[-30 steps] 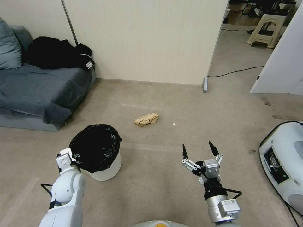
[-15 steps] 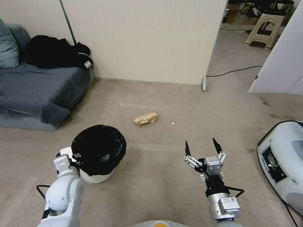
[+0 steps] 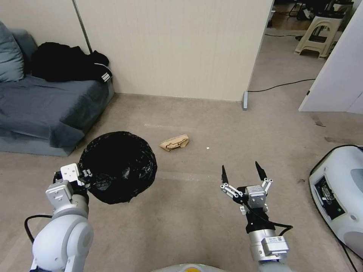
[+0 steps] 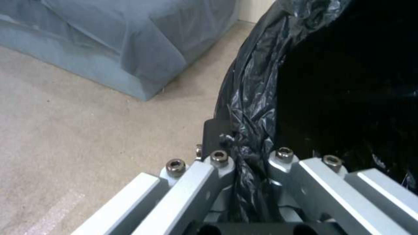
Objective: Pick up the trash bin, then pick up the garbage from the floor and place it into the trash bin.
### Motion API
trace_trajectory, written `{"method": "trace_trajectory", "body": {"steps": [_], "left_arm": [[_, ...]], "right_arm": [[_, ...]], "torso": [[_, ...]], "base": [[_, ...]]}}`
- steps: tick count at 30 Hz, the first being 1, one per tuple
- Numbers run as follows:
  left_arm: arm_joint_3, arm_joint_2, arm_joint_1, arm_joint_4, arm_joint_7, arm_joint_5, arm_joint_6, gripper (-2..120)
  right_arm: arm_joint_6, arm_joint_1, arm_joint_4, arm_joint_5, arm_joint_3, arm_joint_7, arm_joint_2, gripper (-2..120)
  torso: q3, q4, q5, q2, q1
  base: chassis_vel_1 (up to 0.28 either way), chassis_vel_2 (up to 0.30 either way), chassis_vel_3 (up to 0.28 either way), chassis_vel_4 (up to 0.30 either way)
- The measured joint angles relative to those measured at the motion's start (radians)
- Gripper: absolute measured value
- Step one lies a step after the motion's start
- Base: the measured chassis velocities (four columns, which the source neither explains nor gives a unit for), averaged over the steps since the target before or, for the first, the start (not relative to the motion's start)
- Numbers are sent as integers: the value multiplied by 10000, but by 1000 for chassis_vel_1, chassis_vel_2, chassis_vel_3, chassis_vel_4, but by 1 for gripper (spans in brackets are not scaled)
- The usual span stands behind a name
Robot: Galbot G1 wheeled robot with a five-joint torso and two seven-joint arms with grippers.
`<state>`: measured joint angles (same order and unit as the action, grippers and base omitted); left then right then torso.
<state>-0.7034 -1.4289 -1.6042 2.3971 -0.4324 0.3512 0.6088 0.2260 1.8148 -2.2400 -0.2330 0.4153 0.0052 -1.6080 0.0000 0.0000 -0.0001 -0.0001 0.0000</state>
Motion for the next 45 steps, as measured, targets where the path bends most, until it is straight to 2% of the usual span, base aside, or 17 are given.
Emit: {"method": "trace_trajectory", "body": {"steps": [3,8,11,16,20,24,35,45], "left_arm": [[141,-121,-478,382,2,-44,-177,1],[265,-211,-801,571,58,-193,-308,1],[328,-170,-1493,704,285,-571,-649,1],[370,-176,-1915,701,424,-957,-961,1],[515,-331,-2332,595,578,-1404,-1491,1],[539,-351,-2451,494,578,-1383,-1735,1],[537,-401,-2438,383,515,-1293,-1853,1],[640,-508,-2316,323,513,-1297,-1853,1]], "right_arm": [[84,5,-5,-22,43,0,0,100],[216,27,-6,-75,77,0,0,100],[306,68,-100,-22,77,11,0,100],[335,85,-146,12,72,16,0,100],[342,118,-152,-5,81,-3,0,100],[353,121,-131,-5,77,-52,0,100],[417,134,-82,-8,113,-265,-1,100],[394,116,38,-1,59,-271,0,100]], "torso": [[0,1,1,0,0],[0,0,1,0,0],[-1,1,2,0,0],[-1,1,2,0,-1],[-1,0,1,0,0],[-1,0,0,0,0],[-2,1,1,0,-1],[-1,1,3,0,0]], "base": [[0,0,0,0],[0,0,0,0],[0,0,0,0],[0,0,0,0],[0,0,0,0],[0,0,0,0],[-17,13,11,-8],[-171,162,169,-170]]}}
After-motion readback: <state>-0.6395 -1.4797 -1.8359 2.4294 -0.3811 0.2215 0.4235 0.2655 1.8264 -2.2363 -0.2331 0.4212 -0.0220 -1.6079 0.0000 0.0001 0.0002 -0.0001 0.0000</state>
